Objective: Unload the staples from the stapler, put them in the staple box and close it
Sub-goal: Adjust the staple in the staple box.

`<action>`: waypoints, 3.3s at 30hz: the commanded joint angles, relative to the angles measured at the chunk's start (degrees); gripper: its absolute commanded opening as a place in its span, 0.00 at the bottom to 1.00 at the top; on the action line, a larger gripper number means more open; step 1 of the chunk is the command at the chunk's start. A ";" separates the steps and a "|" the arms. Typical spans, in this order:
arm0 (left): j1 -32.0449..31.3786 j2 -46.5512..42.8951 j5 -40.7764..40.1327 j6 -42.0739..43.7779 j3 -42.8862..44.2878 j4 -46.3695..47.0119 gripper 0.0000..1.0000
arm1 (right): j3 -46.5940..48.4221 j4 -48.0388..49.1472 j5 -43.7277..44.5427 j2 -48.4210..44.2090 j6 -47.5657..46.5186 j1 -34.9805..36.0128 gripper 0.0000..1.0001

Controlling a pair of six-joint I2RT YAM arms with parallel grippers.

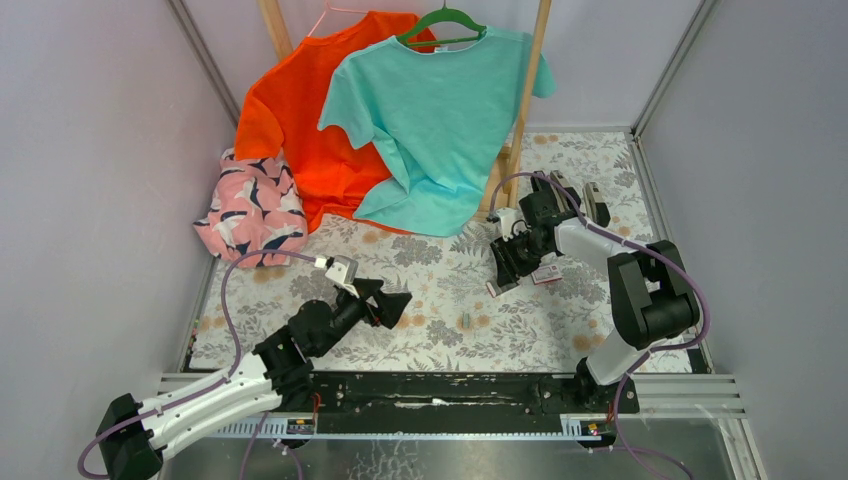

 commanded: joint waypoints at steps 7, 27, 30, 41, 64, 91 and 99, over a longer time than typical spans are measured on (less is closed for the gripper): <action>0.16 -0.61 -1.04 0.68 -0.19 0.80 0.92 | 1.67 -1.03 -3.84 -1.09 -0.94 -0.24 0.46; 0.16 -0.18 -1.05 0.77 -0.14 1.11 0.92 | 1.62 -1.54 -6.94 -0.46 -1.09 -0.23 0.45; 0.13 -0.12 -1.03 0.77 -0.16 1.07 0.92 | 1.64 -1.61 -7.38 -0.24 -1.03 -0.21 0.44; 0.16 -0.17 -1.14 0.77 -0.16 0.96 0.92 | 1.72 -2.07 -9.16 0.54 -1.22 -0.13 0.44; 0.16 -0.30 -1.15 0.73 -0.02 0.74 0.92 | 1.59 -2.08 -10.33 2.62 -1.16 0.66 0.44; 0.12 0.03 -1.14 0.77 -0.05 0.96 0.92 | 1.48 -1.82 -11.00 0.48 -1.35 0.87 0.44; 0.16 -0.04 -1.12 0.75 -0.10 0.94 0.92 | 1.59 -2.17 -10.83 2.13 -1.43 1.08 0.44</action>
